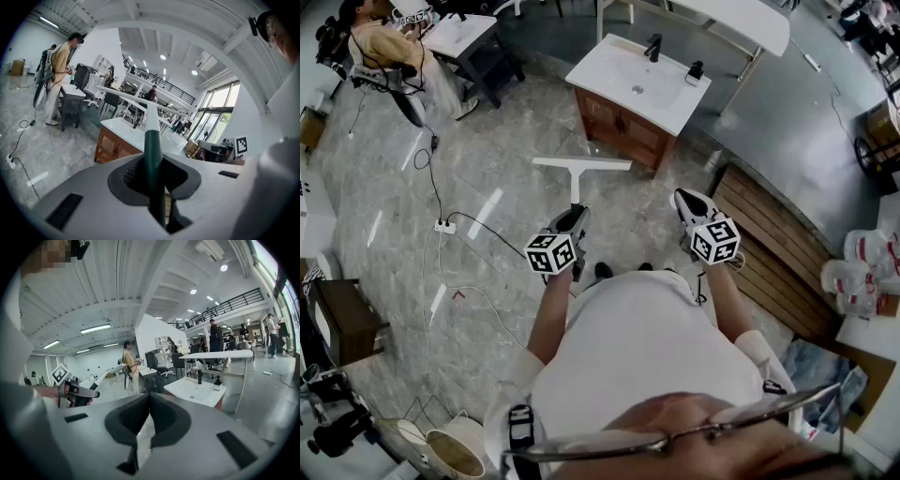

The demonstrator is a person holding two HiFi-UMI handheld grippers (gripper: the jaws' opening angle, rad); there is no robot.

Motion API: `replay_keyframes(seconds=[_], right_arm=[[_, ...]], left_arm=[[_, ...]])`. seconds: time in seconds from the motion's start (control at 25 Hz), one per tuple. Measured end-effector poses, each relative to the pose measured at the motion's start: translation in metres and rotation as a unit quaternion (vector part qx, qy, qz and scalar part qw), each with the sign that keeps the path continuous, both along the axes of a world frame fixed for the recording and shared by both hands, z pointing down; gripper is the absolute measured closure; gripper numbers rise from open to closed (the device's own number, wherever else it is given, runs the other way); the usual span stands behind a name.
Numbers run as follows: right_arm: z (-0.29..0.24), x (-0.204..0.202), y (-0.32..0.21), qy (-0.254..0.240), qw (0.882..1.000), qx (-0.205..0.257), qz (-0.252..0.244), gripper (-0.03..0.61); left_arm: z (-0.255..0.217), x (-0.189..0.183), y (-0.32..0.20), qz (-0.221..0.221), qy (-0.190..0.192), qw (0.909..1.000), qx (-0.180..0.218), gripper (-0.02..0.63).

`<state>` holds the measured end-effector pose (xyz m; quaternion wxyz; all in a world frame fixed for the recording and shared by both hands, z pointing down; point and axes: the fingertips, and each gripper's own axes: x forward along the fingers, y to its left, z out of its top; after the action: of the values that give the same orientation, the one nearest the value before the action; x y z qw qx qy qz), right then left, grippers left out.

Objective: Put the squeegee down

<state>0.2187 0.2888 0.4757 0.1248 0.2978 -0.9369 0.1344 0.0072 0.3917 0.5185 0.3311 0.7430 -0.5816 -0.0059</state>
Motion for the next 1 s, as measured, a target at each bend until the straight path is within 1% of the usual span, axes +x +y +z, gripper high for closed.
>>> replay_keyframes(seconds=[0.56, 0.8, 1.0], right_arm=[[-0.001, -0.011, -0.001, -0.001, 1.0, 0.0, 0.002, 0.572], [0.0, -0.017, 0.001, -0.01, 1.0, -0.014, 0.011, 0.572], [0.006, -0.026, 0.006, -0.004, 1.0, -0.018, 0.012, 0.572]], left_arm=[[0.0, -0.008, -0.002, 0.004, 0.002, 1.0, 0.002, 0.554], [0.001, -0.016, 0.002, 0.004, 0.004, 1.0, 0.002, 0.554], [0.006, -0.027, 0.006, 0.005, 0.003, 1.0, 0.001, 0.554]])
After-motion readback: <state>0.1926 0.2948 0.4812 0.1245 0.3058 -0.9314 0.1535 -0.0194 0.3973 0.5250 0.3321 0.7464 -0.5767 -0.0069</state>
